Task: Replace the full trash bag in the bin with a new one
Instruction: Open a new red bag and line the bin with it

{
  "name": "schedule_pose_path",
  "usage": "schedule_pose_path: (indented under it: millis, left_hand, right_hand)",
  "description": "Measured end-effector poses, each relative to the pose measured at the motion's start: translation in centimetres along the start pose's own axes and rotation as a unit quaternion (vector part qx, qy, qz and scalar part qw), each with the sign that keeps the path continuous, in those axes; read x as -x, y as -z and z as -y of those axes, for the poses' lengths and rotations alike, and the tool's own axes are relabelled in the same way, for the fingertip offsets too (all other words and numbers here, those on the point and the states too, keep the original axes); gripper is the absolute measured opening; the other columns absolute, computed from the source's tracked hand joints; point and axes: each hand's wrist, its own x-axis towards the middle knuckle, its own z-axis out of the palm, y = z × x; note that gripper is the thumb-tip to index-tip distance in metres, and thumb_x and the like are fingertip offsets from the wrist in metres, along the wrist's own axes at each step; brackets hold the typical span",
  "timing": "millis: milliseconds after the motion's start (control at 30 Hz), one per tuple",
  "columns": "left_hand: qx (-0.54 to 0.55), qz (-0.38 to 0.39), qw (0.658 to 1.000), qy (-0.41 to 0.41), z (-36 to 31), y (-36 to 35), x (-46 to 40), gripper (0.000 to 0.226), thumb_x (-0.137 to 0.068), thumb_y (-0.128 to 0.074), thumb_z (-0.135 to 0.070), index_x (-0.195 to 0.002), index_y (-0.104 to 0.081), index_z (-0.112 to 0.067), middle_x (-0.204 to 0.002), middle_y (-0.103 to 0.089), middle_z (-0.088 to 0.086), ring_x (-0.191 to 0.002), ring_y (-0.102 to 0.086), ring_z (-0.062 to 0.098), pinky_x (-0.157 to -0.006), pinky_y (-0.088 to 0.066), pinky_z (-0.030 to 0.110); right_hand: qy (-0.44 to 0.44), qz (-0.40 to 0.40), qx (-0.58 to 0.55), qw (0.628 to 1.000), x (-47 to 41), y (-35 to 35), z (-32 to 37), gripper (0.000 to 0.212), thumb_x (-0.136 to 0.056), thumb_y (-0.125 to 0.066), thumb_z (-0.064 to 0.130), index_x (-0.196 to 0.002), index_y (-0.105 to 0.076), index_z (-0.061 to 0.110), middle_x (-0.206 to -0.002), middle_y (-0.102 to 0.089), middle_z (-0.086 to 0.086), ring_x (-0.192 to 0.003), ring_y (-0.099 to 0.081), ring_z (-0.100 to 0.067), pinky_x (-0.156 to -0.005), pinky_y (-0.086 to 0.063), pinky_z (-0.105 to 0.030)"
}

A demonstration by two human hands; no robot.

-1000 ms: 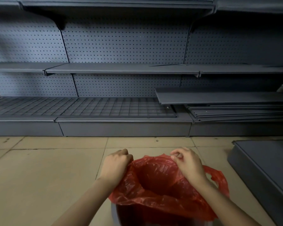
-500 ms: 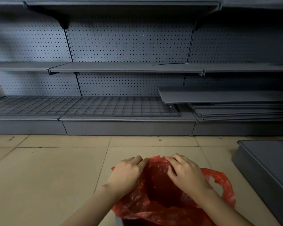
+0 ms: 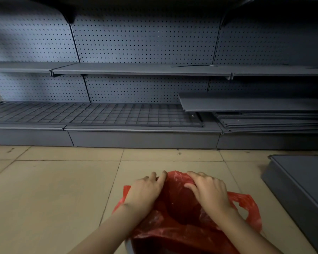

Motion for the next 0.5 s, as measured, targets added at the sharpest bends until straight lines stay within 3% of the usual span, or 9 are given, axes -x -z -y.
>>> schedule_pose_path:
  millis: [100, 233, 367, 500]
  left_hand:
    - [-0.034, 0.011, 0.999, 0.035, 0.3, 0.2, -1.1, 0.062, -0.089, -0.048, -0.009, -0.141, -0.015, -0.015, -0.114, -0.052, 0.01, -0.092, -0.063, 0.028, -0.063, -0.041, 0.034]
    - [-0.052, -0.002, 0.997, 0.065, 0.8, 0.3, -1.2, 0.05, -0.091, -0.045, -0.01, -0.136, -0.023, -0.015, -0.108, -0.057, 0.007, -0.091, -0.062, 0.025, -0.059, -0.037, 0.031]
    - [0.001, -0.062, 0.995, 0.074, 1.8, 0.3, 0.1, 0.058, -0.091, -0.047, -0.041, -0.139, -0.025, -0.017, -0.118, -0.051, 0.007, -0.103, -0.053, 0.025, -0.078, -0.043, 0.034]
    - [0.062, -0.186, 0.981, -0.011, 1.8, 0.8, 2.4, 0.052, -0.083, -0.052, -0.046, -0.127, -0.046, -0.019, -0.118, -0.056, 0.007, -0.102, -0.058, 0.024, -0.088, -0.046, 0.036]
  right_hand:
    - [-0.022, 0.028, -0.016, 0.999, -1.0, -0.1, 0.2, 0.041, -0.087, -0.048, 0.053, -0.121, -0.055, 0.03, -0.096, -0.069, 0.004, -0.078, -0.068, -0.02, -0.059, -0.046, -0.026]
    - [-0.046, 0.038, -0.004, 0.998, -1.6, -0.2, 0.1, 0.045, -0.087, -0.046, 0.054, -0.122, -0.055, 0.028, -0.093, -0.07, 0.002, -0.076, -0.069, -0.021, -0.058, -0.044, -0.026]
    - [-0.06, 0.075, -0.028, 0.995, -1.5, 0.0, 0.1, 0.044, -0.093, -0.04, 0.049, -0.133, -0.042, 0.03, -0.109, -0.066, 0.004, -0.091, -0.066, -0.019, -0.067, -0.048, -0.028]
    - [-0.048, 0.081, -0.079, 0.992, -0.6, 1.6, 0.0, 0.052, -0.094, -0.041, 0.047, -0.141, -0.032, 0.028, -0.135, -0.051, 0.007, -0.117, -0.053, -0.014, -0.089, -0.044, -0.028]
